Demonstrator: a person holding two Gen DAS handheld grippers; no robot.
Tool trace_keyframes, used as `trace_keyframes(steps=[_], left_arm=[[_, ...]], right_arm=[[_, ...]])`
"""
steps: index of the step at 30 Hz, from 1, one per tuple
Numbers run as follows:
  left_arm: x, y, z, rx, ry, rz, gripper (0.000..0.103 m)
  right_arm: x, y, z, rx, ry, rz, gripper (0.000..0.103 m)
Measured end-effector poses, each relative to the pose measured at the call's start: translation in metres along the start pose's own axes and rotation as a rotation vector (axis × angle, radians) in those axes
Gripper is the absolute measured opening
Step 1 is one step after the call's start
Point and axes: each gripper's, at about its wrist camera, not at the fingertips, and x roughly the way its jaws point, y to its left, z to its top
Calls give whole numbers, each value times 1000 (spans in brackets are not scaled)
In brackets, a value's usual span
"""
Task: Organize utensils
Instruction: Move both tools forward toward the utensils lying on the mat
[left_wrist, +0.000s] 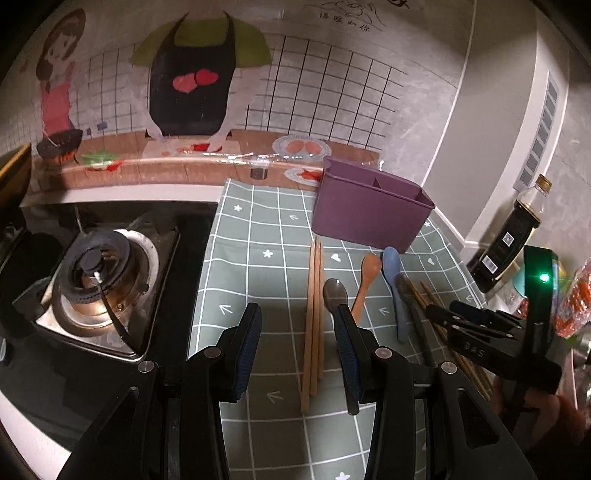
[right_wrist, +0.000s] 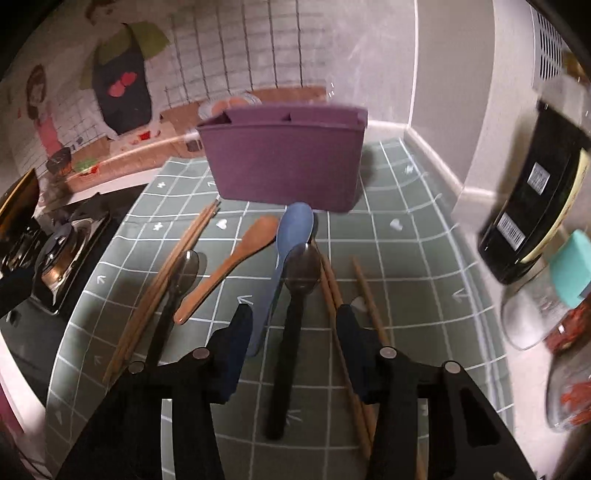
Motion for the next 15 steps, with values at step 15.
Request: trace_keyframes(steps=[15], left_arm=[[26, -9, -1, -61, 58, 11, 42]], right_arm=[[47, -6, 10, 43, 81, 9, 35]])
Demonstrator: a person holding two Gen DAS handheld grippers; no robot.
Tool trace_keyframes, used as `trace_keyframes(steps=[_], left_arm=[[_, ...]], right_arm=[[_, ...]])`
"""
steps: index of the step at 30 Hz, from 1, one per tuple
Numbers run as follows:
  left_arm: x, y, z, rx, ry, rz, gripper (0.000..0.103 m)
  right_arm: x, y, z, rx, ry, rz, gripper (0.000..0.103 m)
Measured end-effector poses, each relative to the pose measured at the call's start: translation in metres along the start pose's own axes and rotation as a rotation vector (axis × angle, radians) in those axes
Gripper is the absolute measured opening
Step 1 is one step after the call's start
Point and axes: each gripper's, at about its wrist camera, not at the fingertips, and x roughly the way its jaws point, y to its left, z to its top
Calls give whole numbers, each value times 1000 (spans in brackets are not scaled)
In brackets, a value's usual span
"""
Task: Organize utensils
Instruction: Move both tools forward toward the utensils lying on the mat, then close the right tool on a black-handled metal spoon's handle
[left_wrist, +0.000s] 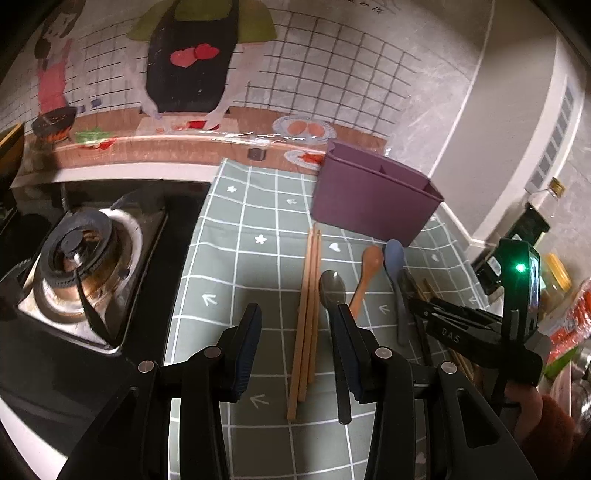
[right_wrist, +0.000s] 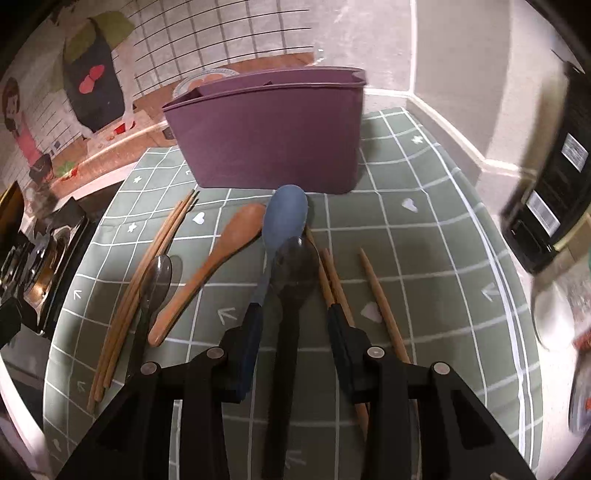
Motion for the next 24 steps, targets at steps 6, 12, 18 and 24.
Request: trace_keyframes(steps=[6, 12, 18, 24], left_arm=[[6, -11, -4, -22, 14, 18, 42], [13, -26, -5, 32, 0, 28, 42], [34, -30, -6, 25, 39, 4, 42], [61, -36, -7, 22, 110, -35, 42]], right_arm=[[12, -3, 5, -4, 14, 36, 35], [18, 2, 12, -86, -22, 5, 36], [22, 4, 18, -120, -30, 21, 34], [9, -1, 20, -122, -55, 47, 29]])
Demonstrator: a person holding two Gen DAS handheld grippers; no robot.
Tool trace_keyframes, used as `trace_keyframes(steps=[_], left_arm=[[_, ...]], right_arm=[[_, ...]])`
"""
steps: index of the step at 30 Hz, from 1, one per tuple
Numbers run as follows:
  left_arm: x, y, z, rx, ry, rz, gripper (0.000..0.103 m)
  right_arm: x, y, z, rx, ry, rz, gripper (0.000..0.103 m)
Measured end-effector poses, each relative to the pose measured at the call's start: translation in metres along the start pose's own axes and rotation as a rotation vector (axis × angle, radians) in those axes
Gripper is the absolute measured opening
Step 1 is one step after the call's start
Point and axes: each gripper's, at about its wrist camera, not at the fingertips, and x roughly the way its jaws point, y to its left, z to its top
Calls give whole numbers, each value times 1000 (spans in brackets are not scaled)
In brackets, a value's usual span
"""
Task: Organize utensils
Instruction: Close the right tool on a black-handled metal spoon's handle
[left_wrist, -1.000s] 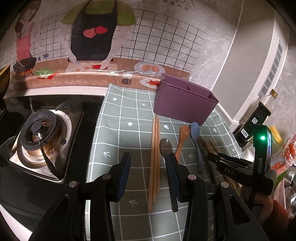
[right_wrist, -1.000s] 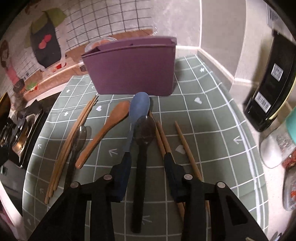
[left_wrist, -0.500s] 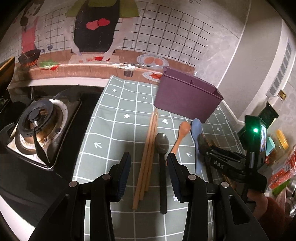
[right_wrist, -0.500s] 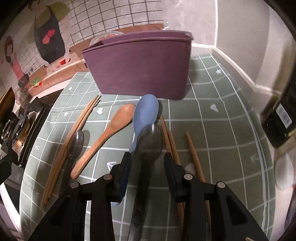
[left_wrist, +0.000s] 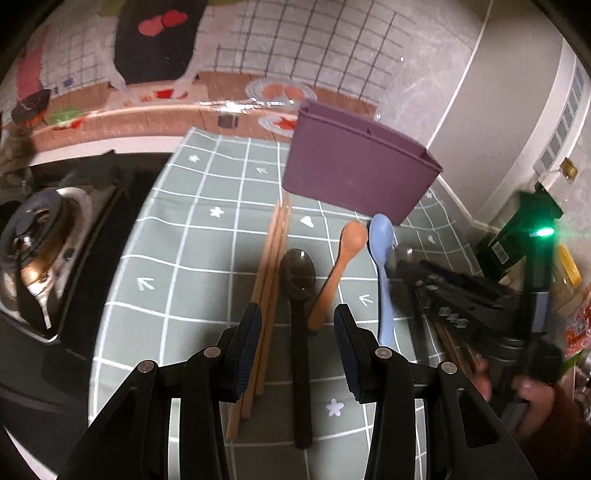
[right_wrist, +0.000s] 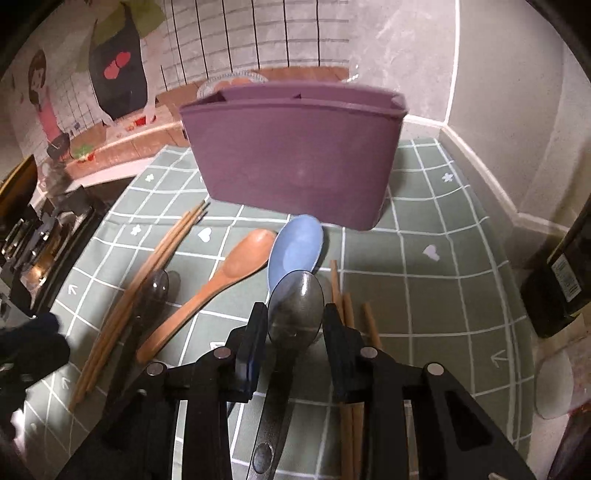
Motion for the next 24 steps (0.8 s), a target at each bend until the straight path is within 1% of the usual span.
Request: trace_keyframes(steps=[2, 5, 7, 10, 13, 17, 19, 21, 24], left_arm=[[14, -1, 4, 4, 37, -17, 42], [34, 1, 9, -25, 99, -55, 42], [42, 3, 10, -50, 113, -53, 41], [52, 4, 12, -65, 123, -31, 40], [57, 2, 15, -51, 121, -6, 40], [65, -2, 21, -25, 128, 30, 40], [72, -5, 24, -16, 152, 47, 40], [74, -8, 25, -5, 153, 44, 40], [74, -11, 25, -5, 161, 3, 40]], right_arm=[[-11, -4, 1, 5, -20, 6, 29], [-30, -8, 2, 12, -46, 17, 29], [-39, -10, 2, 16, -60, 17, 29], [-55, -11, 1, 25, -89, 16, 29], [-63, -13, 0, 25, -105, 9, 26], [-66, -13, 0, 22, -112, 1, 26], [-66, -14, 0, 19, -111, -3, 26], [-66, -15, -2, 19, -101, 6, 26], [-64, -18, -7, 26, -63, 59, 28]])
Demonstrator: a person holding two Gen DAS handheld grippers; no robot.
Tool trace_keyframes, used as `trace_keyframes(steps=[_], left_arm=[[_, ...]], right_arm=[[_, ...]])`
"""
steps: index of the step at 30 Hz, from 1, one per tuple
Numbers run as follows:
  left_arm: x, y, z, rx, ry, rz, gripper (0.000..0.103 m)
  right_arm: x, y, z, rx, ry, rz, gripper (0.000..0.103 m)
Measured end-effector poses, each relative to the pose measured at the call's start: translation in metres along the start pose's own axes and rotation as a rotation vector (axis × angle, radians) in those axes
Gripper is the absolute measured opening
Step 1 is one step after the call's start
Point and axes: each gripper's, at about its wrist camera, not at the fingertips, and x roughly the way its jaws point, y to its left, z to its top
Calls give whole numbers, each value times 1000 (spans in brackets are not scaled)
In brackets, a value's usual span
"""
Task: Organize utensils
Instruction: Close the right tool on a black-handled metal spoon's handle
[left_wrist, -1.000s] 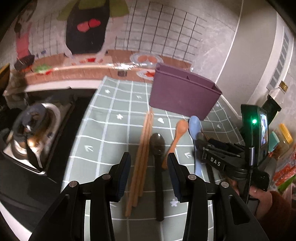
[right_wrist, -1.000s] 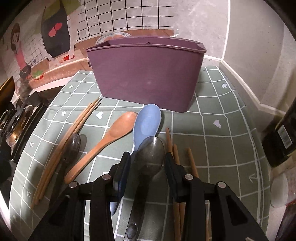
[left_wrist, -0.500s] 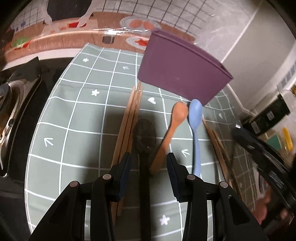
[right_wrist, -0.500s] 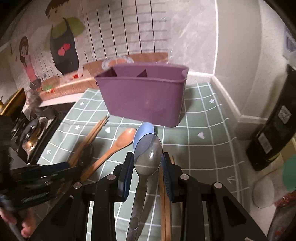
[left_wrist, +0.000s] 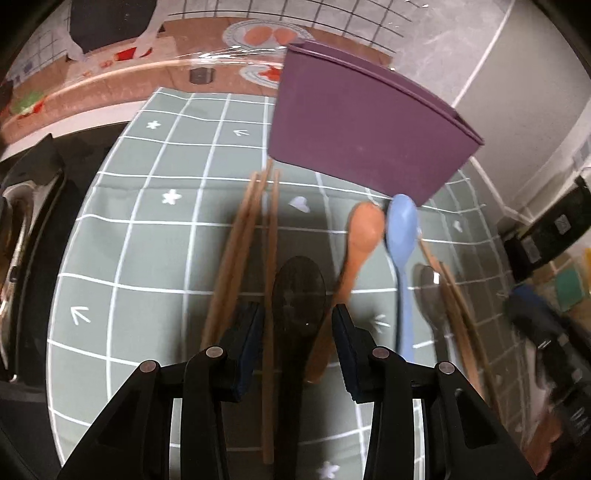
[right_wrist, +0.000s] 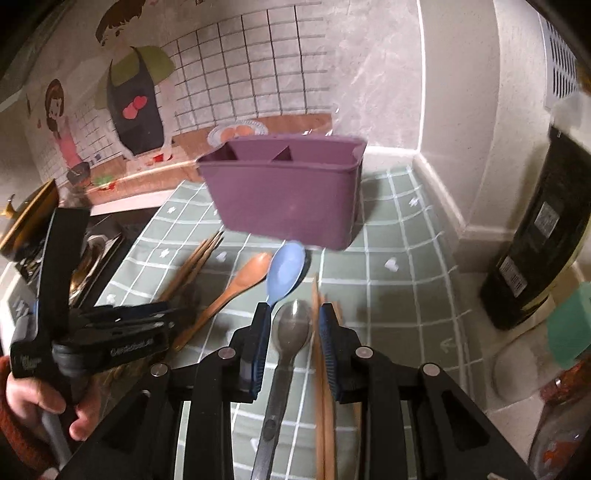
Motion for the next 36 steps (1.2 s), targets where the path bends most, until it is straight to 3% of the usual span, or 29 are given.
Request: trace_keyframes(steps=[2, 9, 15, 19, 27, 30, 33, 36], left_arm=[[-7, -1, -1, 3, -22, 0, 40], [-32, 2, -13, -19, -70, -27, 40], [-40, 4, -28, -47, -59, -94, 40], [-40, 2, -33, -42, -48, -92, 40], [-46, 10, -38, -64, -48, -87, 40], [-49, 11, -40, -67, -48, -82, 40], [-53, 13, -41, -68, -52, -76, 40], [-55, 12, -41, -68, -56, -78, 40]], right_arm=[[5, -2, -7, 2, 42, 40, 35], [28, 2, -29, -10, 134, 57, 35], [27, 4, -30, 2, 123, 84, 36], [31, 3, -29, 16, 132, 123, 36], [54, 10, -27, -56, 169, -10, 36], [62, 17, -22, -103, 166, -70, 42], [68, 17, -18, -113, 160, -87, 42], [72, 14, -13, -97, 160, -76, 35]])
